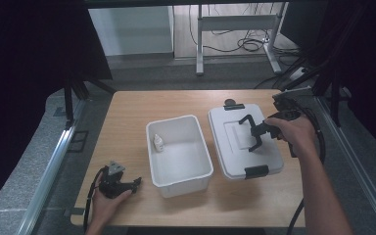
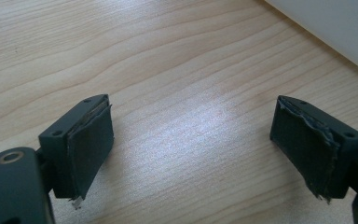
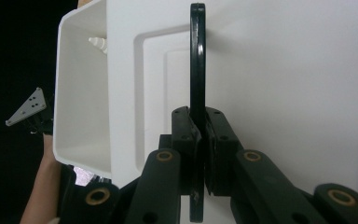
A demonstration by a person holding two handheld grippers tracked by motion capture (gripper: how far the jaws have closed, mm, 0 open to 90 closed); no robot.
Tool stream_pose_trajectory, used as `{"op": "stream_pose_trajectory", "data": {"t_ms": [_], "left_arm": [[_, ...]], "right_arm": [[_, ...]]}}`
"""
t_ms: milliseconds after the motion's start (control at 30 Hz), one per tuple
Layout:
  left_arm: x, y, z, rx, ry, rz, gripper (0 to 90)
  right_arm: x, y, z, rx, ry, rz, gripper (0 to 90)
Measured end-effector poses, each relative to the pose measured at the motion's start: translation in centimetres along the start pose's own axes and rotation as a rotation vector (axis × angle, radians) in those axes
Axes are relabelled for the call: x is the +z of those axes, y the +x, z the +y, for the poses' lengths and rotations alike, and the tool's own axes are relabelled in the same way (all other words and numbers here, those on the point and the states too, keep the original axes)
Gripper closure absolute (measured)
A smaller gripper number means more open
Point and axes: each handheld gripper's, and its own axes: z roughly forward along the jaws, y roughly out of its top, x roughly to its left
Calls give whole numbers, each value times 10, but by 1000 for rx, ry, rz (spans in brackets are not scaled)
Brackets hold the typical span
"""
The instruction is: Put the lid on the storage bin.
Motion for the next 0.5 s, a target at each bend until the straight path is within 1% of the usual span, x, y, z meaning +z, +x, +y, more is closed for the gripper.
{"op": "stream_pose_trajectory", "data": {"t_ms": [233,300,367,400,500], "left_arm": [[0,0,0,0,0,0,132],[0,0,0,0,0,0,132],[0,0,0,0,0,0,132],[0,0,0,0,0,0,132],[0,0,0,0,0,0,132]], "right_arm": [[0,5,0,-6,0,6,843],[0,7,0,-1,2,9,843],[-1,8,0,-9,5,4,843],[0,9,0,-3,1,12,843],[1,11,0,-11,6,15,842]]}}
